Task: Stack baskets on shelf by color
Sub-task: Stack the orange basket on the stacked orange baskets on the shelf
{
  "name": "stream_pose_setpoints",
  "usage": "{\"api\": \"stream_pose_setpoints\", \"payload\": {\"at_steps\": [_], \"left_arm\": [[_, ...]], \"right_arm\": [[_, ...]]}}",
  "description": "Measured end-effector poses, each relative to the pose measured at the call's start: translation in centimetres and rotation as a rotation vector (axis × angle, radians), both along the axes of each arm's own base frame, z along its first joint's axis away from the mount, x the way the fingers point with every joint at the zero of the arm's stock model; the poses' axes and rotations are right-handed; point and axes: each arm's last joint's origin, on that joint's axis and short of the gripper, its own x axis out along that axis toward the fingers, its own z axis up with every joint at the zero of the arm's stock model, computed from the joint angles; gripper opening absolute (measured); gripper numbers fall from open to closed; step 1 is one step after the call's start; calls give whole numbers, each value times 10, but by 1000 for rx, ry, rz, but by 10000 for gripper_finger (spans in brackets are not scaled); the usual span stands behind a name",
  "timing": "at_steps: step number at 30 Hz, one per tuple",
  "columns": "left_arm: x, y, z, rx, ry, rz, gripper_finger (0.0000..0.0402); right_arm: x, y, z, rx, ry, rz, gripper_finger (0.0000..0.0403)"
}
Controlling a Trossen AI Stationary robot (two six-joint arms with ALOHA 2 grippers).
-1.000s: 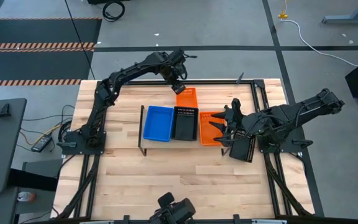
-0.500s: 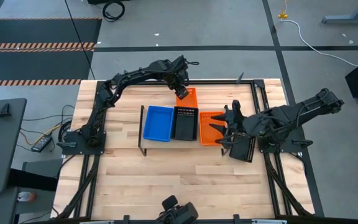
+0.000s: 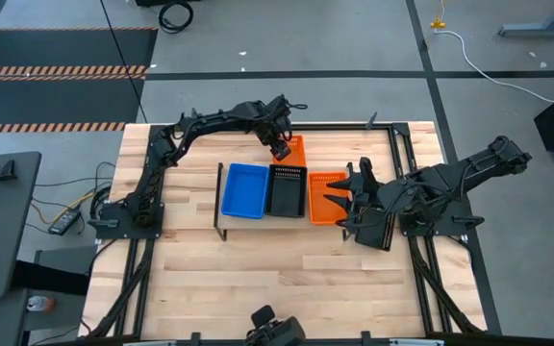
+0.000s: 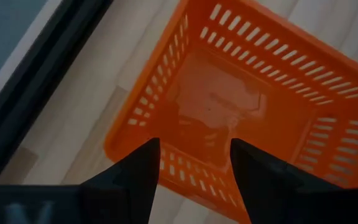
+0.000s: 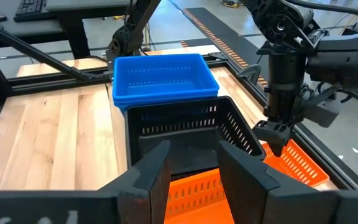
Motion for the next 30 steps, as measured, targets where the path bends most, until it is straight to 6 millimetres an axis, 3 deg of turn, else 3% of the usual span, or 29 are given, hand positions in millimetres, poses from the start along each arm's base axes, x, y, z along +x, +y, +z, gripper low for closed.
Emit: {"api": "stream_pose_setpoints", "payload": {"at_steps": [4, 12, 19, 30], "left_arm": [[1, -1, 0, 4, -1, -7, 185], [4, -1, -5, 13, 0, -30, 112], [4, 1, -6, 26, -2, -47, 15], [2, 2, -11, 22, 24, -71, 4]], "right_arm": [[0, 0, 0, 0, 0, 0, 139], [0, 0, 0, -2, 1, 0, 139], [0, 0, 0, -2, 2, 2, 139], [-1, 0, -2, -12, 26, 2, 139]]}}
